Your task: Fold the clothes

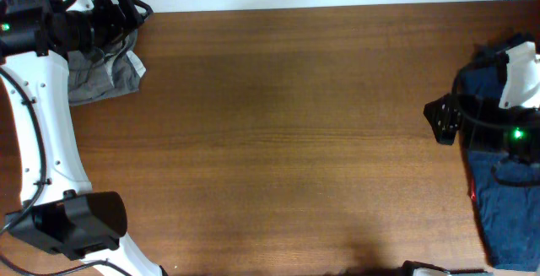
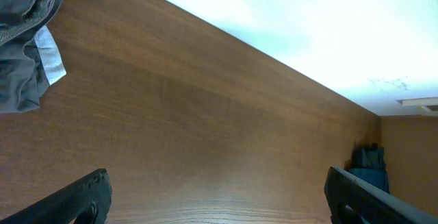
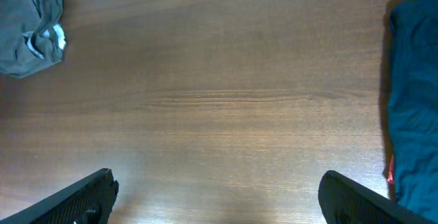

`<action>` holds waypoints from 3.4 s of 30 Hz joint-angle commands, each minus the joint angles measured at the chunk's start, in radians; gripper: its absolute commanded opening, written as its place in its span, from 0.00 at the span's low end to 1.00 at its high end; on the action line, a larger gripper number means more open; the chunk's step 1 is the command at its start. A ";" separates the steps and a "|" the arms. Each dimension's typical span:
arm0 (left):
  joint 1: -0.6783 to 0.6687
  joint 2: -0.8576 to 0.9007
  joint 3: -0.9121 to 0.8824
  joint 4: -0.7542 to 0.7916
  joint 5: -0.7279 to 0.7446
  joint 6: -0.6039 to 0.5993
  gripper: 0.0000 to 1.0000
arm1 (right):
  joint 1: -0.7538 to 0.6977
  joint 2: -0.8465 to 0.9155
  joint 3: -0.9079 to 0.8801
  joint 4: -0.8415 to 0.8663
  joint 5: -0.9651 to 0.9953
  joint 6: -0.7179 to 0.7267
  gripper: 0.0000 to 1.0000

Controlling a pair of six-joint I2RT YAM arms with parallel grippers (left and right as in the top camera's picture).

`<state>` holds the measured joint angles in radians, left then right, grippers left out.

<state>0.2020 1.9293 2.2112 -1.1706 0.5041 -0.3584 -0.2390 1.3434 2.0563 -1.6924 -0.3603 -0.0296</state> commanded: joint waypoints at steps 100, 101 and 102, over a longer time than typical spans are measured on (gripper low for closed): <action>-0.002 0.002 0.005 -0.002 -0.008 0.019 0.99 | 0.193 -1.340 -2.051 1.619 0.317 -0.085 0.99; -0.001 0.002 0.005 -0.002 -0.008 0.019 0.99 | 0.193 -1.340 -2.051 1.619 0.317 -0.085 0.99; -0.001 0.002 0.005 -0.002 -0.008 0.019 0.99 | 0.193 -1.340 -2.051 1.619 0.317 -0.085 0.99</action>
<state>0.2020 1.9293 2.2112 -1.1709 0.4969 -0.3584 -0.0551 0.0139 0.0139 -0.0711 -0.0673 -0.1291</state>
